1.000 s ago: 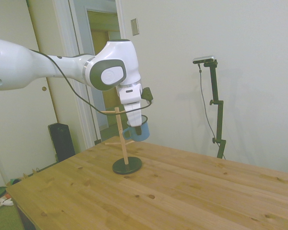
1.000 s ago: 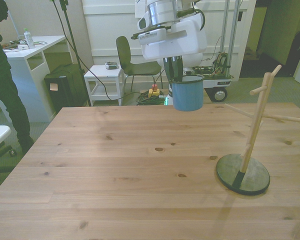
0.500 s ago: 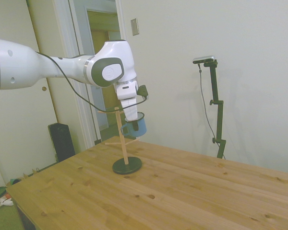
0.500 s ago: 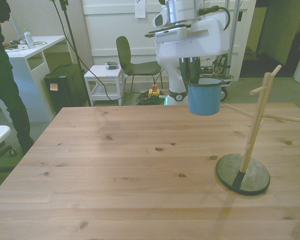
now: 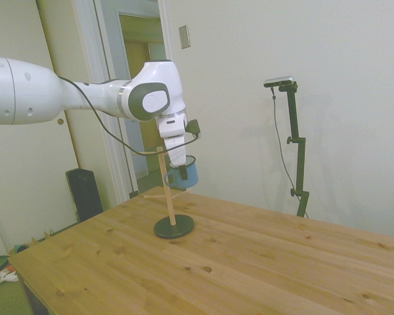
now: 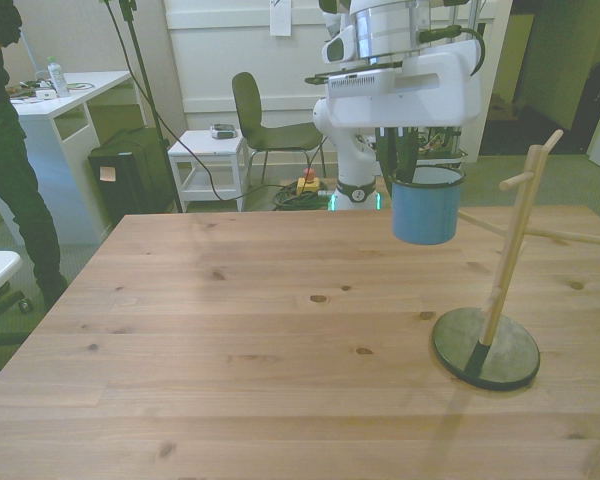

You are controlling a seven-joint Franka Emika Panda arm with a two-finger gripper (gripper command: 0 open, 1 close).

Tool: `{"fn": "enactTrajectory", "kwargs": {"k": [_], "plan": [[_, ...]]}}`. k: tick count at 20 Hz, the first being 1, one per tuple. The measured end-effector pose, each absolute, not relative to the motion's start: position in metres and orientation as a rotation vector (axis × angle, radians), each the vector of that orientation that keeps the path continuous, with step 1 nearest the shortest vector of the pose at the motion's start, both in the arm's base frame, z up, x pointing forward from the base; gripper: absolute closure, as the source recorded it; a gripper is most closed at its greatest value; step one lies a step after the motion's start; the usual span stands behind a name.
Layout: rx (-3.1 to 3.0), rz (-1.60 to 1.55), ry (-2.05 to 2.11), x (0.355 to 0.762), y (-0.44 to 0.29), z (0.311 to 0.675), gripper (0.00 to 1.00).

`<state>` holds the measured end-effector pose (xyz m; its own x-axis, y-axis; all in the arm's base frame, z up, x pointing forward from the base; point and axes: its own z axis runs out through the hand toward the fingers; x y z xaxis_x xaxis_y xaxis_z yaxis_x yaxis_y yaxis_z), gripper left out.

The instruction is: Hang the mug

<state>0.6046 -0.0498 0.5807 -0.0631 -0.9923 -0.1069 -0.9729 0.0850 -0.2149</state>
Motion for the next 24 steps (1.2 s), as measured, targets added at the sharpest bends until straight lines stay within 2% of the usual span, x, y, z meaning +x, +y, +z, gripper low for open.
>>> {"fn": "enactTrajectory", "kwargs": {"k": [24], "plan": [[-2.025, -0.113, 2.143, 0.632, -0.007, 0.558, 1.0]]}}
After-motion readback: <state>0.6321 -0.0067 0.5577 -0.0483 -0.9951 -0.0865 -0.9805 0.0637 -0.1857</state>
